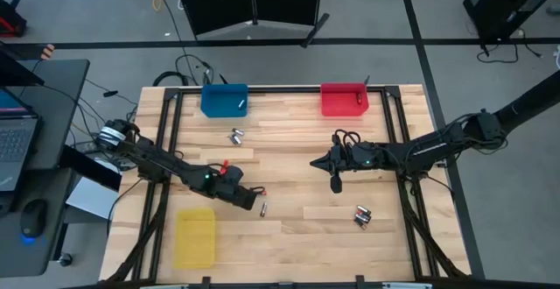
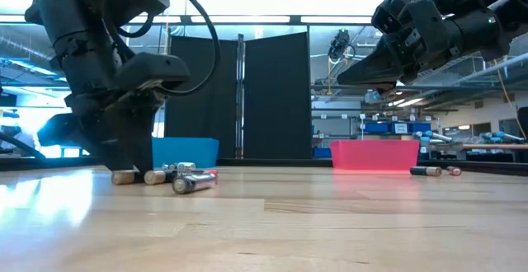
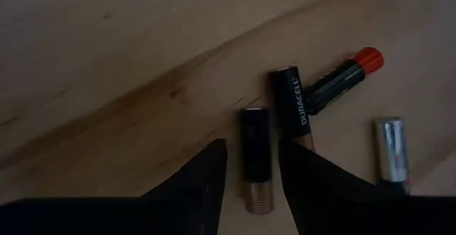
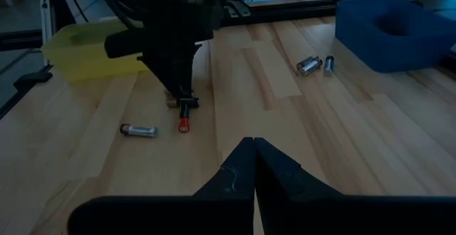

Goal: Sort batteries
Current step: Put the black-brown battery into the yellow bin

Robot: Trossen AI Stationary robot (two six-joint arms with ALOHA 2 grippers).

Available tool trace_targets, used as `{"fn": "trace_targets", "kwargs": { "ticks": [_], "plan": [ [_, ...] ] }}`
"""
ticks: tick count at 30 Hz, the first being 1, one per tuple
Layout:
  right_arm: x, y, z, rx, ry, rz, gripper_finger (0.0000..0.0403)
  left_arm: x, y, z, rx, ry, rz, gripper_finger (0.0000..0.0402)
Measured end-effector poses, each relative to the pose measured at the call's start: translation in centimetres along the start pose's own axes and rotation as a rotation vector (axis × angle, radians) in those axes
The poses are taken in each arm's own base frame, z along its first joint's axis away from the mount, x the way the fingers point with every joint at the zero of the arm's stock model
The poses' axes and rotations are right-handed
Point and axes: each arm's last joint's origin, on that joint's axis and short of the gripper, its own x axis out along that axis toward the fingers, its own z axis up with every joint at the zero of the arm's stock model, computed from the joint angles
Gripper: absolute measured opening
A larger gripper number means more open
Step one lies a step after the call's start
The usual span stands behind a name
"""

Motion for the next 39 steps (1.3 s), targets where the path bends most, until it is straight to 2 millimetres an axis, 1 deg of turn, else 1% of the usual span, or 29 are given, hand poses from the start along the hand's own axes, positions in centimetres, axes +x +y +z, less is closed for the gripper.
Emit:
{"fn": "trace_targets", "kwargs": {
  "ticks": [4, 11, 14, 19, 20, 23, 25, 28, 30, 31, 33, 36, 37, 39],
  "plan": [
    [0.0, 0.0, 0.0, 0.0, -0.001, 0.0, 0.0012, 0.0, 0.1, 0.0, 0.035, -0.002, 0.007, 0.0143],
    [0.0, 0.0, 0.0, -0.002, -0.001, 0.0, 0.0012, -0.1, 0.8, -0.1, 0.105, 0.011, 0.089, 0.0139],
    [0.0, 0.0, 0.0, -0.002, -0.001, 0.0, 0.0012, -0.1, 1.1, 0.0, 0.134, 0.014, 0.116, 0.012],
    [0.0, 0.0, 0.0, -0.002, -0.001, 0.0, 0.0012, -0.1, 1.0, 0.3, 0.197, 0.023, 0.131, 0.005],
    [0.0, 0.0, 0.0, -0.002, -0.001, 0.0, 0.0012, -0.3, 0.9, 0.4, 0.221, 0.026, 0.14, 0.0044],
    [0.0, 0.0, 0.0, -0.002, -0.001, 0.0, 0.0012, -1.1, 0.2, 1.2, 0.308, 0.011, 0.219, 0.0044],
    [0.0, 0.0, 0.0, -0.002, -0.002, -0.001, 0.0012, -2.1, -0.5, 1.9, 0.372, -0.001, 0.288, 0.0044],
    [0.0, 0.0, 0.1, -0.006, -0.005, 0.0, 0.0012, -4.6, -3.1, 2.9, 0.438, -0.034, 0.279, 0.0044],
    [0.0, 0.0, 0.1, -0.008, -0.01, 0.0, 0.0012, -6.3, -4.4, 2.8, 0.503, -0.025, 0.286, 0.0044],
    [0.0, 0.0, 0.1, -0.009, -0.011, 0.0, 0.0012, -7.2, -5.4, 2.6, 0.523, -0.032, 0.251, 0.0044],
    [0.0, 0.0, 0.1, -0.012, -0.014, -0.002, 0.0012, -9.3, -7.3, 2.2, 0.552, -0.044, 0.183, 0.0044],
    [0.0, 0.0, 0.2, -0.012, -0.017, -0.002, 0.0012, -12.5, -8.8, 0.7, 0.601, -0.03, 0.149, 0.0044],
    [0.0, 0.0, 0.2, -0.012, -0.017, -0.002, 0.0012, -13.5, -9.1, 0.0, 0.604, -0.023, 0.135, 0.0044],
    [0.0, 0.0, 0.2, -0.012, -0.017, -0.002, 0.0012, -15.3, -8.8, -1.7, 0.608, 0.032, 0.161, 0.0044]
  ]
}}
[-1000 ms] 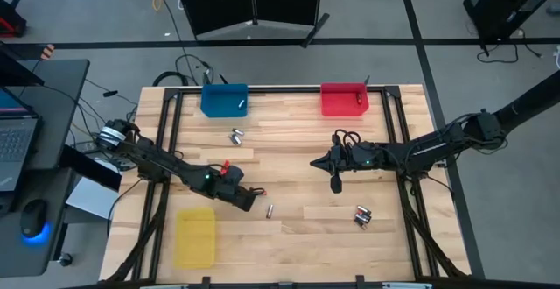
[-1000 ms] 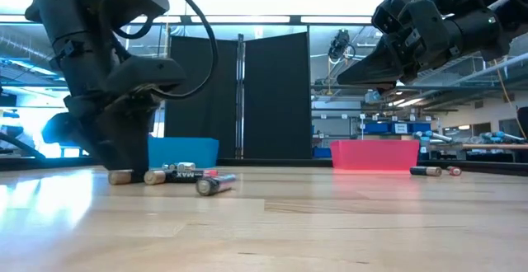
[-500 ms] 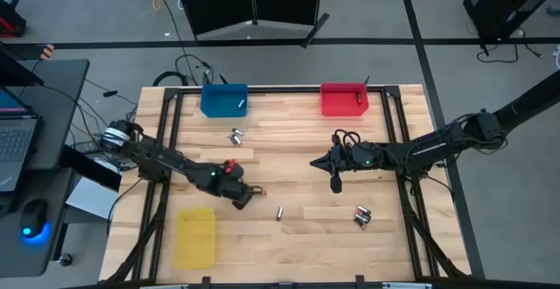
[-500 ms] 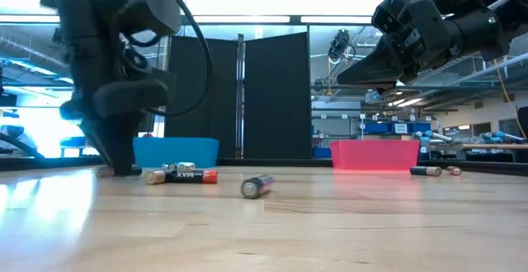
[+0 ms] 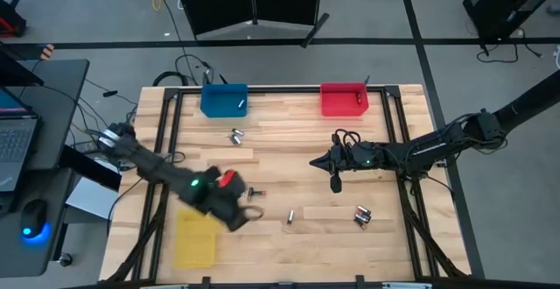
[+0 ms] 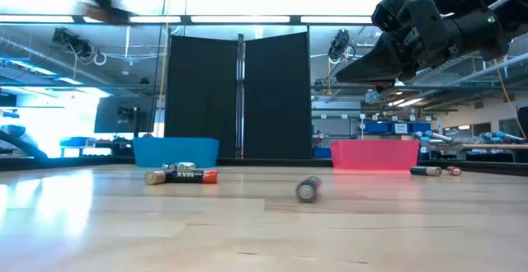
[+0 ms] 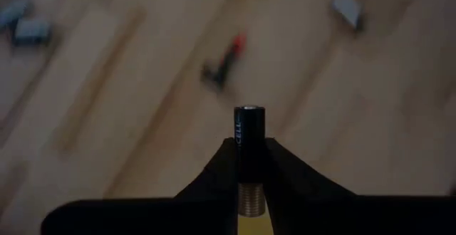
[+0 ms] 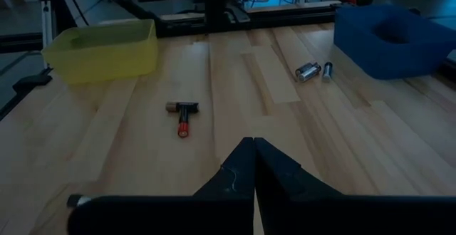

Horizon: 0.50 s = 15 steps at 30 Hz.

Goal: Sort batteries
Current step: Put the black-brown battery into the yellow bin

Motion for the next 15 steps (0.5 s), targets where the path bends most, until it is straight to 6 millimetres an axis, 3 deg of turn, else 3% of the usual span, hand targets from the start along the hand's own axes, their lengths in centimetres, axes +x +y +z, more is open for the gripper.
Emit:
{"fn": "trace_targets", "kwargs": {
  "ticks": [4, 8, 11, 15],
  "plan": [
    [0.0, 0.0, 0.0, 0.003, 0.0, 0.0, 0.0012, -1.9, -0.6, -4.6, 0.002, 0.178, 0.035, 0.0044],
    [0.0, 0.0, 0.0, 0.007, -0.001, 0.0, 0.0012, -1.9, -1.3, -8.5, -0.018, 0.243, 0.042, 0.0044],
    [0.0, 0.0, 0.1, 0.014, -0.012, 0.001, 0.0012, -0.6, -1.4, -10.3, -0.038, 0.227, 0.051, 0.0044],
    [0.0, 0.0, 0.3, 0.017, -0.03, 0.004, 0.0012, 2.8, -1.0, -11.7, -0.035, 0.222, 0.057, 0.0044]
  ]
}}
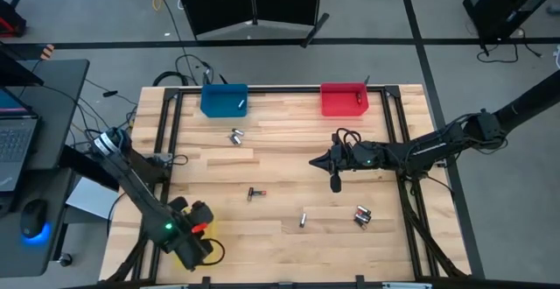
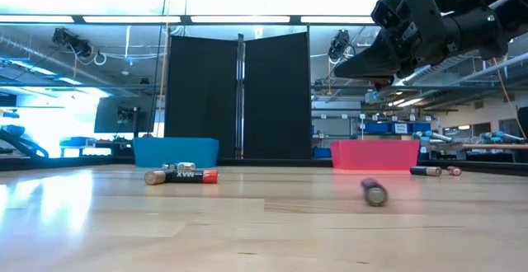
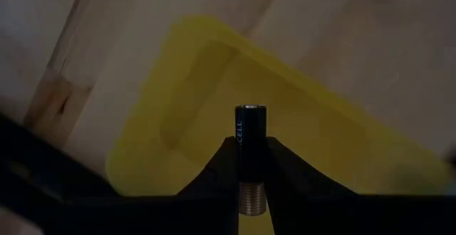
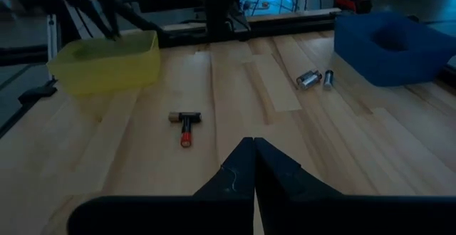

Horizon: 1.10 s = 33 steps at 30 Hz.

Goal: Sort batteries
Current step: Put the black-brown battery into the yellow bin

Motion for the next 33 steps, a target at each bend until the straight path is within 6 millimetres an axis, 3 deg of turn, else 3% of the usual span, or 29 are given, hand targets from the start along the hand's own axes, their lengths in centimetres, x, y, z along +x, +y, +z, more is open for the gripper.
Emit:
{"fn": "trace_targets", "kwargs": {
  "ticks": [5, 11, 28, 33],
  "plan": [
    [0.2, -0.1, -0.2, -0.014, 0.01, -0.004, 0.0012, 3.8, 1.3, -0.5, 0.006, -0.002, 0.05, 0.0044],
    [1.0, -0.6, -1.1, -0.025, 0.05, -0.031, 0.0012, 6.2, 1.8, -0.5, 0.025, -0.021, 0.01, 0.0044],
    [1.5, -0.6, -0.7, -0.049, 0.03, -0.025, 0.0014, 6.6, 1.7, 3.2, 0.184, -0.045, -0.038, 0.0045],
    [1.7, -0.5, -0.3, -0.054, 0.02, 0.002, 0.0014, 6.6, 1.7, 3.1, 0.18, 0.026, -0.054, 0.0113]
  ]
}}
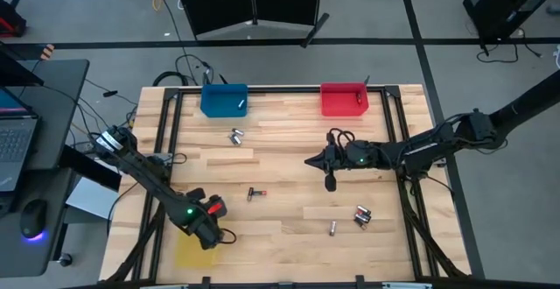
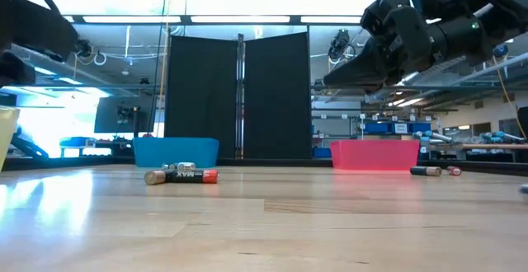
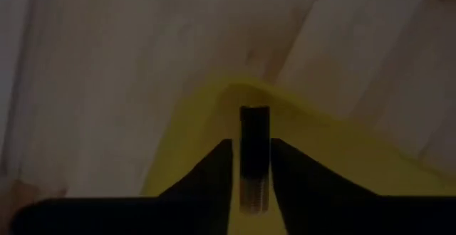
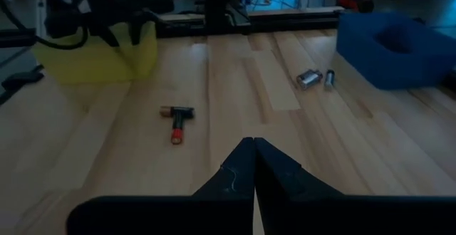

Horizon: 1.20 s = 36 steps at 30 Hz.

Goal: Sort batteries
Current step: Put the black-brown battery into the yellow bin, then put the silver battery into the blue bin

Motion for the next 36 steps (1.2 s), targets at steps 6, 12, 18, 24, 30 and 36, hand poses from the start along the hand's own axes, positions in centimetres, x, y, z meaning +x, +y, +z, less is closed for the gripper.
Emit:
{"fn": "trace_targets", "kwargs": {
  "ticks": [6, 12, 18, 24, 30, 36],
  "plan": [
    [0.1, 0.0, 0.3, -0.017, -0.009, 0.003, 0.0014, -1.6, -0.2, 0.2, 0.002, 0.041, 0.032, 0.0155],
    [0.1, 0.0, 0.4, -0.018, -0.012, 0.003, 0.0013, -5.7, -0.7, 0.9, 0.025, 0.012, 0.102, 0.0143],
    [0.1, 0.0, 0.4, -0.029, -0.02, 0.004, 0.0015, -8.6, -1.1, 3.8, 0.055, -0.262, -0.011, 0.0048],
    [0.1, 0.1, 0.6, -0.045, -0.036, 0.004, 0.0014, -8.5, -0.3, 8.2, 0.14, -0.48, -0.028, 0.001],
    [0.1, -0.1, 0.7, -0.038, -0.05, -0.052, 0.0017, -5.8, 1.5, 13.2, 0.197, -0.74, -0.125, 0.0004],
    [0.0, -0.5, 0.7, -0.016, -0.058, -0.185, 0.0014, -3.3, 4.5, 15.9, 0.15, -0.968, -0.22, 0.0004]
  ]
}}
